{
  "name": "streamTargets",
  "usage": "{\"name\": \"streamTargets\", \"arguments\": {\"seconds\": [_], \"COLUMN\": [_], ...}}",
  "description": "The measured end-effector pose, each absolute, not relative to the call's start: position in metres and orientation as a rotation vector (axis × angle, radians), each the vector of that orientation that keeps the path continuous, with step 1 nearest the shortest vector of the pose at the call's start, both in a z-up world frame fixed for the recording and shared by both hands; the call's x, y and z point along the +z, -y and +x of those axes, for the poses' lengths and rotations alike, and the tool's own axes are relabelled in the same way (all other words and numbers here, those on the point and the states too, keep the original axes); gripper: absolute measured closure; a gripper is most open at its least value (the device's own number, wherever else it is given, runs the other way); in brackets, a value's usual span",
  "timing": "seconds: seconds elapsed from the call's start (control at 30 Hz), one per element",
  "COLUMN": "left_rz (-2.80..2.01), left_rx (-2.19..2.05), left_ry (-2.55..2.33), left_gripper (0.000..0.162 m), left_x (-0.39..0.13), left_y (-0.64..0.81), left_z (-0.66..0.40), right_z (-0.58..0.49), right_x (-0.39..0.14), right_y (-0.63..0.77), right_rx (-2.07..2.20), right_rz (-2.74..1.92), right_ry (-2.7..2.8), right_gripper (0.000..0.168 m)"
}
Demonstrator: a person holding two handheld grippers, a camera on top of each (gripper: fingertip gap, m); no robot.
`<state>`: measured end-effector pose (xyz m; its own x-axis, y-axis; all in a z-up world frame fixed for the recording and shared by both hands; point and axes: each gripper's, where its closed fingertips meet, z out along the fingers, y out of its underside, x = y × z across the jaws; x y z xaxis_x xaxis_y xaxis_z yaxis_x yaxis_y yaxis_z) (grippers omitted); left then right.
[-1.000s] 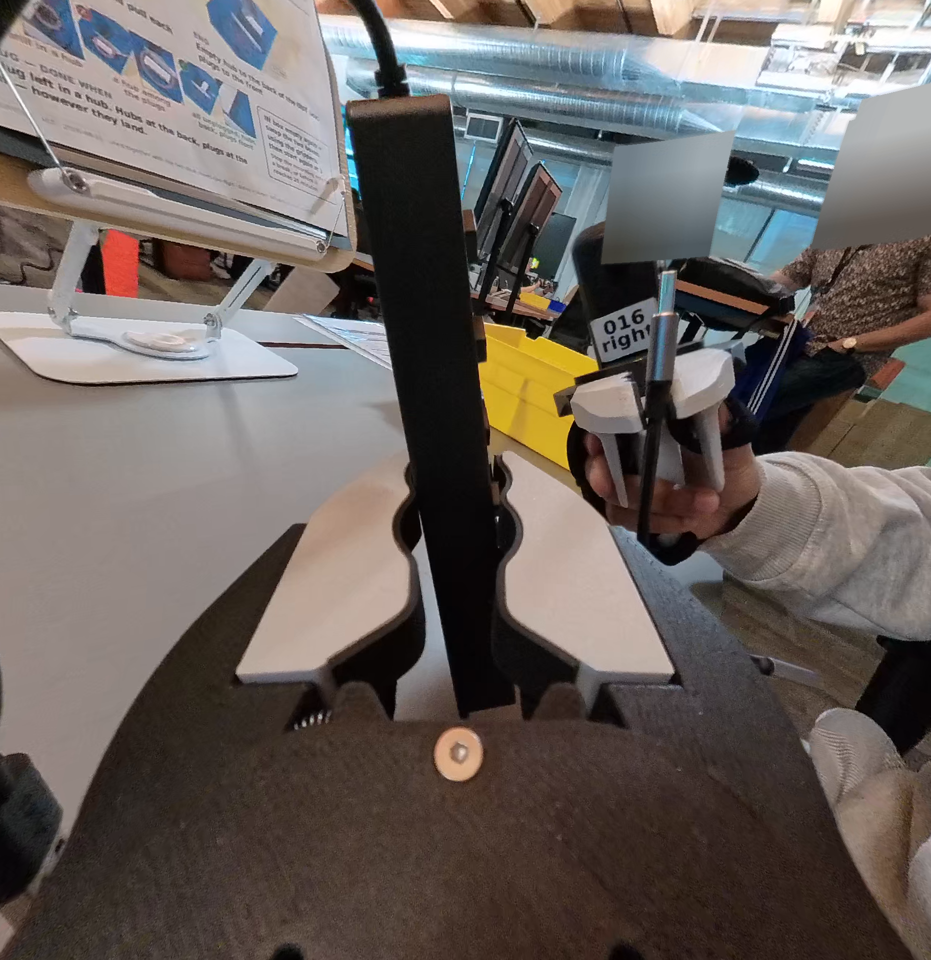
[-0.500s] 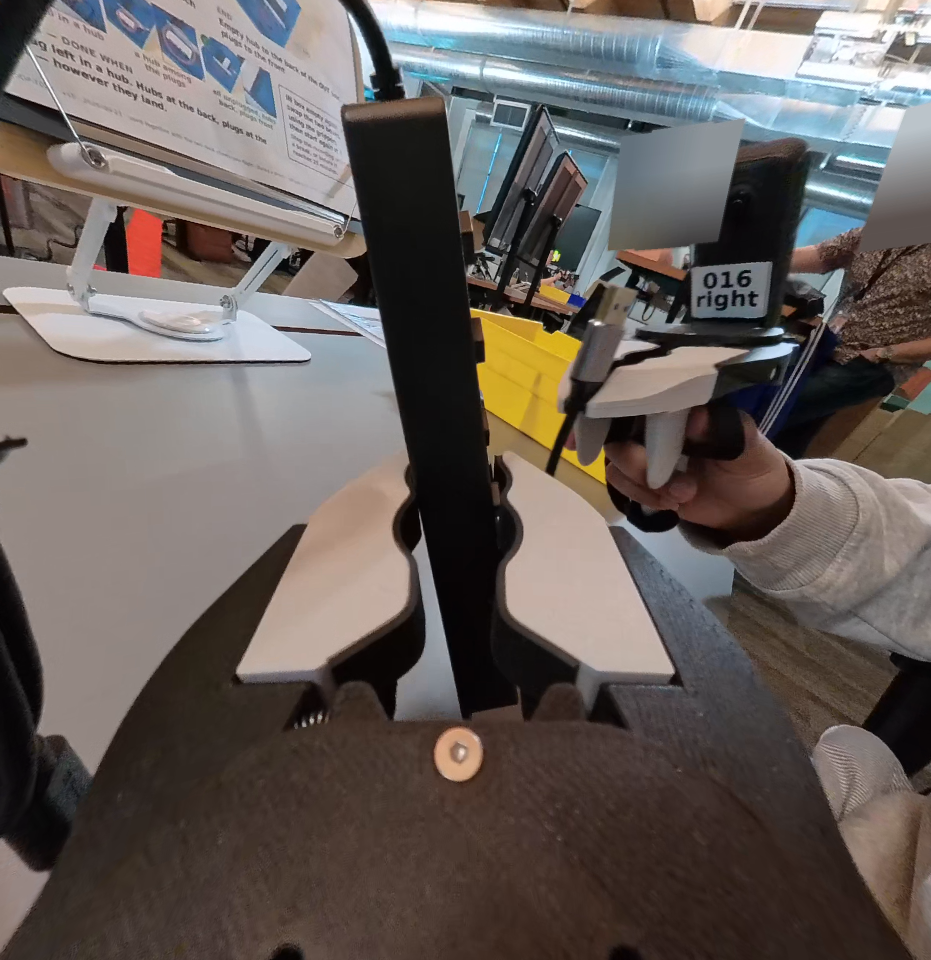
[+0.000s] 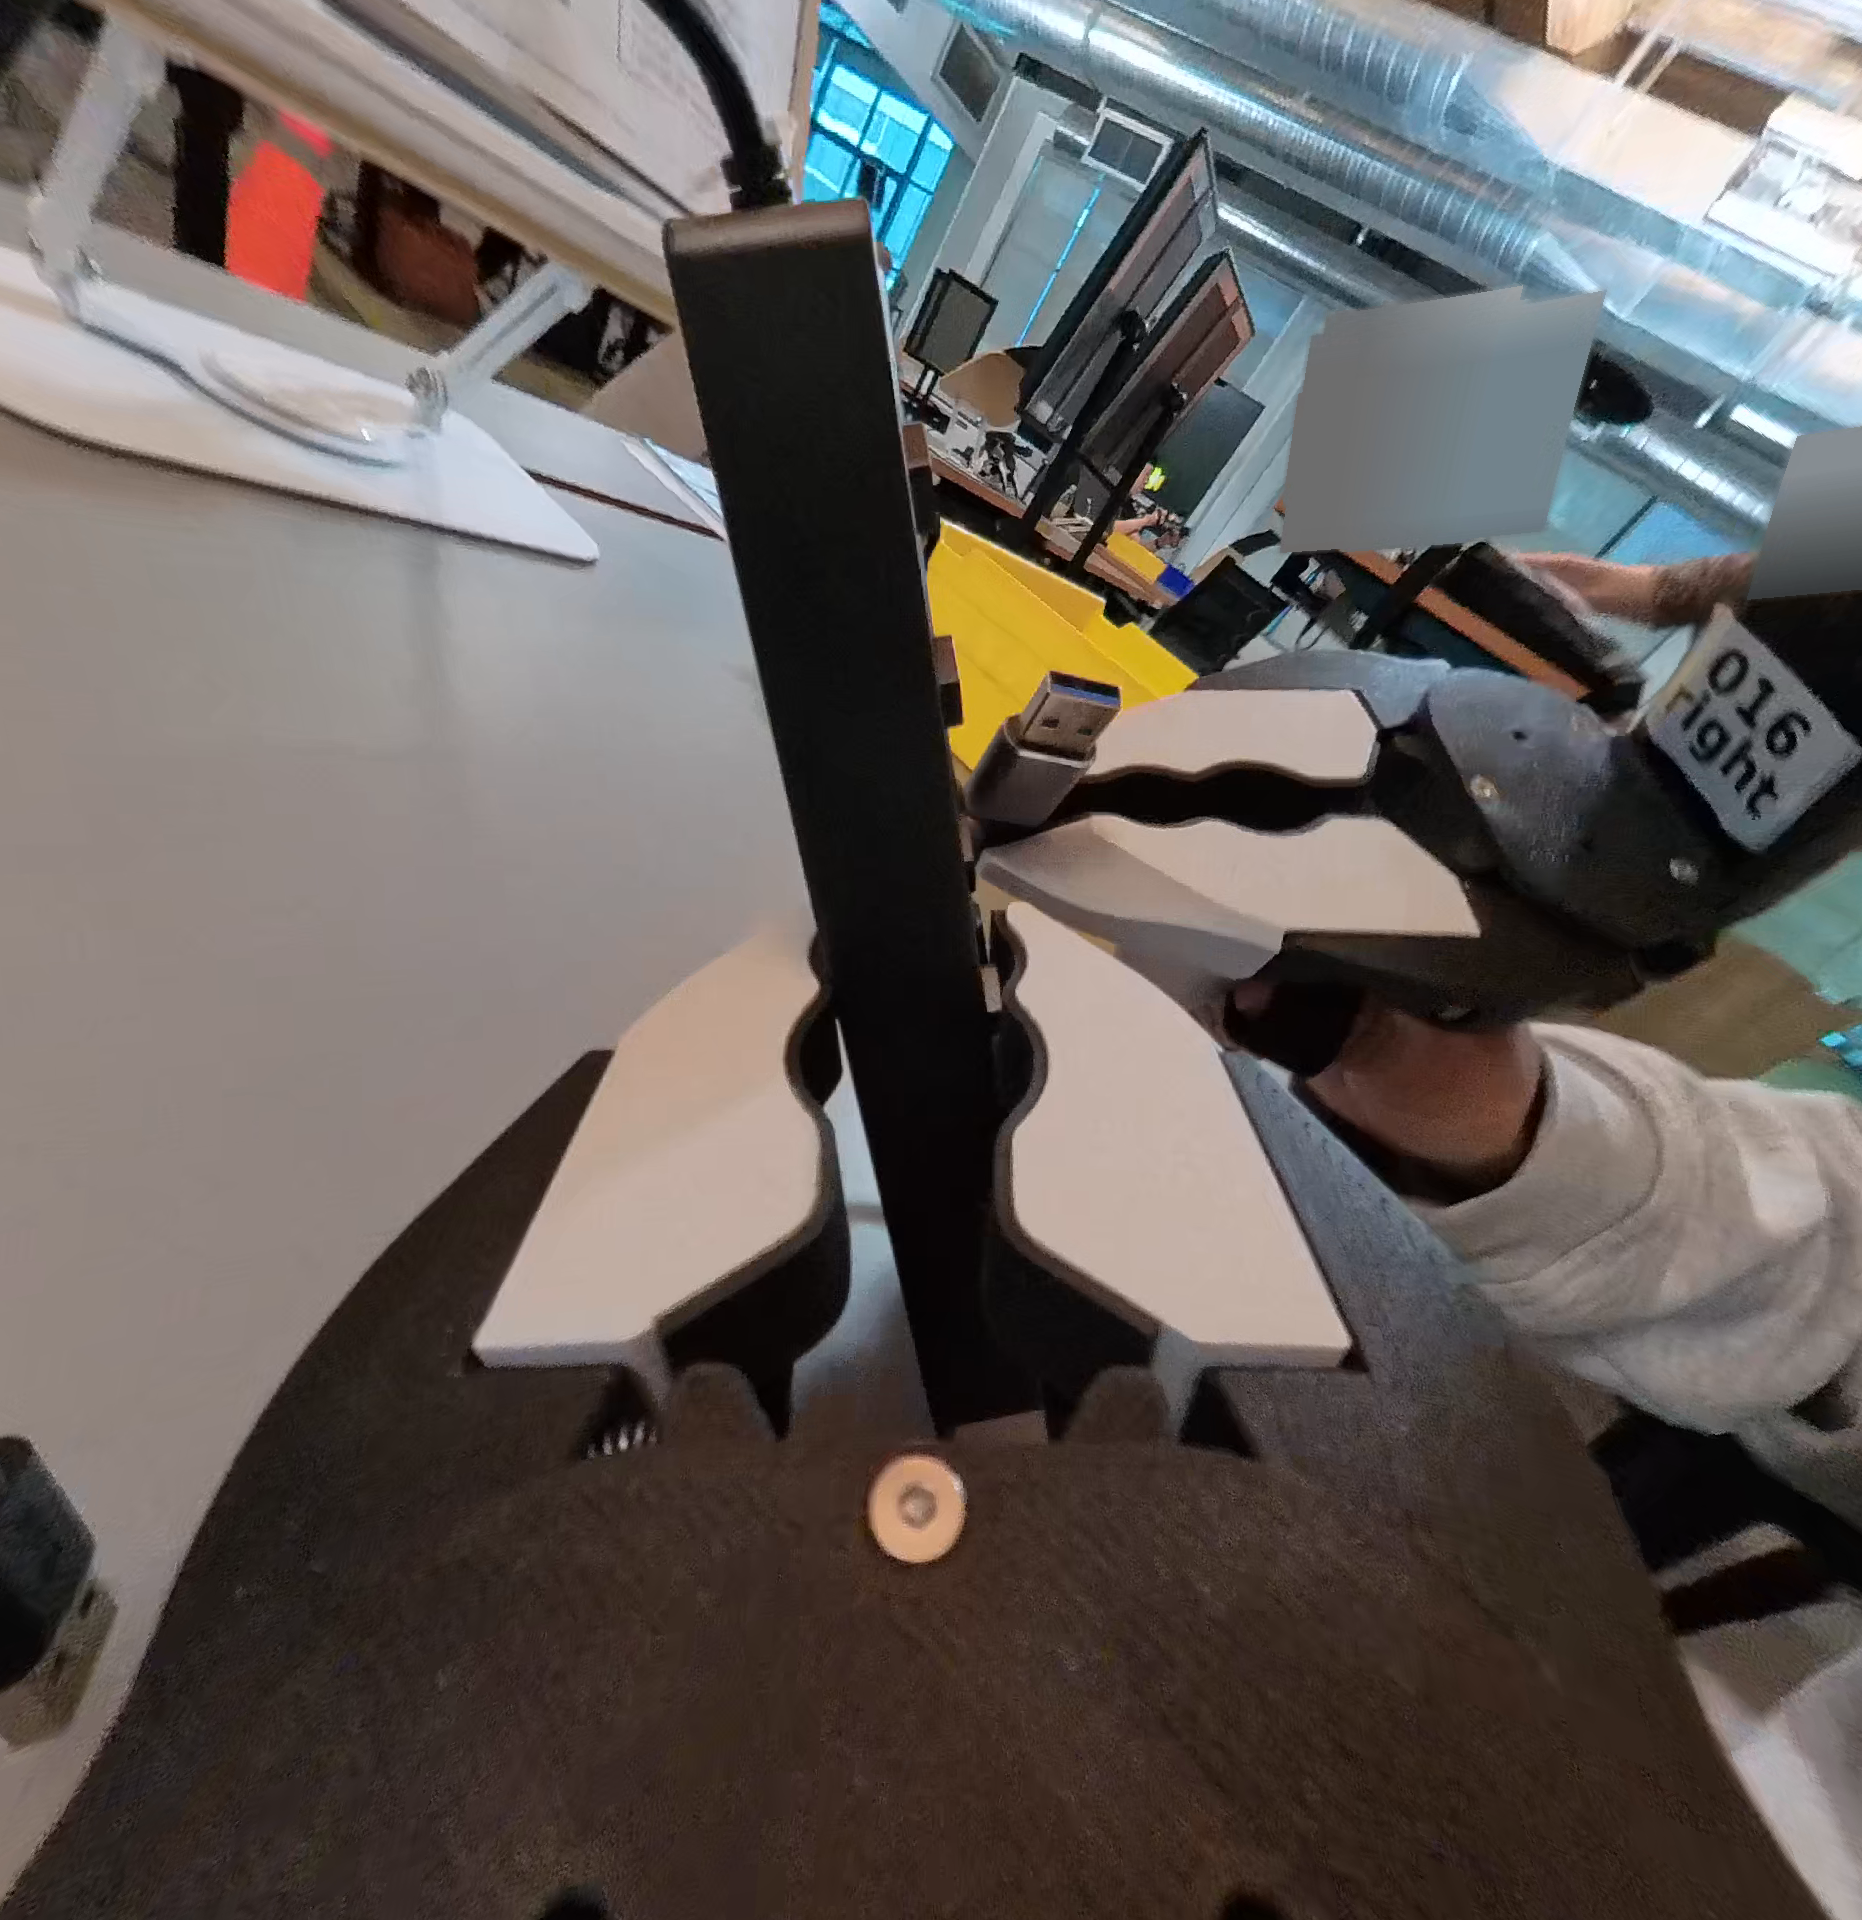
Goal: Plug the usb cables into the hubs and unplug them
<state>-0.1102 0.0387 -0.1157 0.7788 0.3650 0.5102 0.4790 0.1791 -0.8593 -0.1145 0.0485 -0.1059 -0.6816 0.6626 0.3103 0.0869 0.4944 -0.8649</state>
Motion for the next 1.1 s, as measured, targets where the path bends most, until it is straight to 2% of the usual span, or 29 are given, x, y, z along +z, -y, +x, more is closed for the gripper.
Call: {"name": "streamTargets", "arguments": {"seconds": [0.03, 0.3, 0.43, 0.67, 0.77, 1.0, 1.1], "left_rz": [-1.414, -1.321, -1.262, -1.179, -1.143, -1.087, -1.088], "left_rx": [-0.131, -0.372, -0.485, -0.621, -0.637, -0.622, -0.611], "left_ry": [0.765, 0.914, 0.908, 0.889, 0.908, 0.976, 0.958], "left_gripper": [0.136, 0.137, 0.13, 0.102, 0.104, 0.126, 0.127], "left_x": [-0.118, -0.13, -0.126, -0.119, -0.119, -0.122, -0.12], "left_y": [-0.04, -0.043, -0.044, -0.046, -0.044, -0.038, -0.037], "left_z": [-0.109, -0.108, -0.106, -0.1, -0.102, -0.108, -0.108], "right_z": [-0.114, -0.117, -0.117, -0.116, -0.115, -0.11, -0.108], "right_x": [-0.107, -0.118, -0.121, -0.125, -0.124, -0.119, -0.116], "right_y": [-0.046, -0.047, -0.048, -0.048, -0.046, -0.04, -0.04], "right_rx": [1.143, 0.813, 0.697, 0.571, 0.489, 0.424, 0.448], "right_rz": [-0.59, -0.351, -0.268, -0.165, -0.087, 0.036, 0.07], "right_ry": [2.099, 2.015, 1.985, 1.955, 1.91, 1.825, 1.803], "right_gripper": [0.161, 0.161, 0.161, 0.161, 0.161, 0.161, 0.161]}}
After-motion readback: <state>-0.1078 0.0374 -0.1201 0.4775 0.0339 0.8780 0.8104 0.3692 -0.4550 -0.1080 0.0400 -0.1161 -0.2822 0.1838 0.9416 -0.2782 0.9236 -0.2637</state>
